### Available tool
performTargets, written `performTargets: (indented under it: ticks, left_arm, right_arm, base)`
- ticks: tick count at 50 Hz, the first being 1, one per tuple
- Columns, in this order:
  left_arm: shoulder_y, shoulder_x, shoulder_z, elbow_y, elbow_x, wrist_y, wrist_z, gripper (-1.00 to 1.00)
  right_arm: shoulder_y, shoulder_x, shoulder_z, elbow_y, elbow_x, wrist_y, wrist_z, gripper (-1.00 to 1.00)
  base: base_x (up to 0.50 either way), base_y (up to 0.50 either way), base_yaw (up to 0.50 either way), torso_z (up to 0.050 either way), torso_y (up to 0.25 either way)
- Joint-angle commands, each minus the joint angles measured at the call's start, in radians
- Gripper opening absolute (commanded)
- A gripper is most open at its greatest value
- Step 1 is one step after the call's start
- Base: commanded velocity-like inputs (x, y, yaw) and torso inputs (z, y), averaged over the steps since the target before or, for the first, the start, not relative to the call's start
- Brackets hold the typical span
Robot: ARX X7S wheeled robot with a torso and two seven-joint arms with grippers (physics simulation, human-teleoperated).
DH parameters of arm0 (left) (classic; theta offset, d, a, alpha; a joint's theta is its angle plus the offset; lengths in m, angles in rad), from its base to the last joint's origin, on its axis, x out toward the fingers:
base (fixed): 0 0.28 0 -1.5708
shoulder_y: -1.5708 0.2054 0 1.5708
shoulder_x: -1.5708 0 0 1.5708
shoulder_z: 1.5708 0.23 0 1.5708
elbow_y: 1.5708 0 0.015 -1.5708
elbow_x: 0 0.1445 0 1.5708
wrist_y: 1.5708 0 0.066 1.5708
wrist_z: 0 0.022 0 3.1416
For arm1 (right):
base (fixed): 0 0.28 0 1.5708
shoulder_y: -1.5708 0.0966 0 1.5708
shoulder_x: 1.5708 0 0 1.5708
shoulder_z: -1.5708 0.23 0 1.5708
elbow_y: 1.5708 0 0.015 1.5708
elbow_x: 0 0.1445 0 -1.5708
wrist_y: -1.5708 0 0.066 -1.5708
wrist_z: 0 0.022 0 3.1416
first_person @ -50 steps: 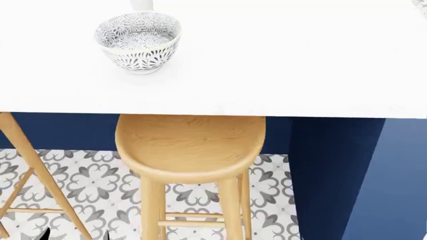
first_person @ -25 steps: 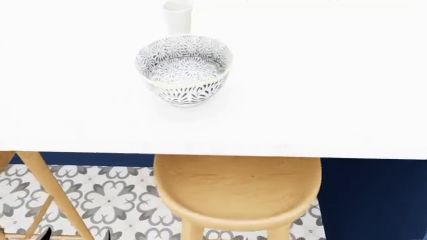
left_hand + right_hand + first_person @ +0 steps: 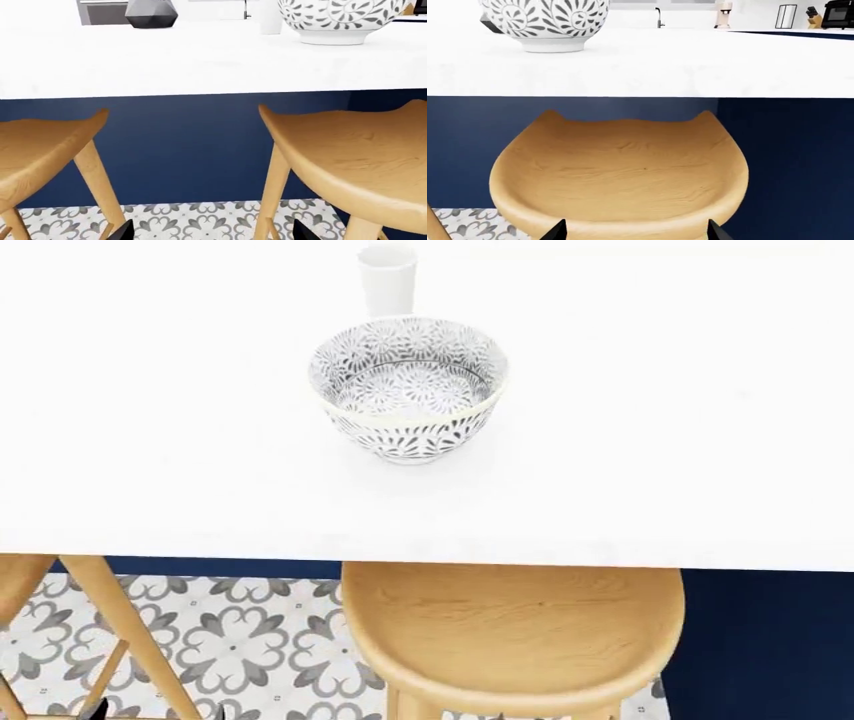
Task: Place the cup inside the bowl on the dining table and move the bowl to any counter.
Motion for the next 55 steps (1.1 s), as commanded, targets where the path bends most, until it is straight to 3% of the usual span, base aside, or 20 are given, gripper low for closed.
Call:
performTargets:
  ticks: [1,11,55]
  left_arm:
    - [0.008,-0.007,-0.01,0.014,-0.026,0.006,0.002,1.0]
    - [0.035,-0.022,-0.01,0.047,-0.025,0.094,0.022,1.0]
    - [0.022,-0.032,0.008,0.038,-0.035,0.071,-0.001,1.0]
  right_arm:
    - [-0.001,0.003,-0.001,0.0,0.006,-0.007,0.006,1.0]
    - [-0.004,0.011,-0.014,-0.015,-0.01,-0.013,0.012,1.0]
    - [0.0,0.024,-0.033,-0.009,0.002,-0.022,0.023,1.0]
  base:
    - [0.0,0.0,0.0,0.0,0.0]
    - [0.0,0.0,0.0,0.01,0.0]
    - [0.0,0.0,0.0,0.048,0.0]
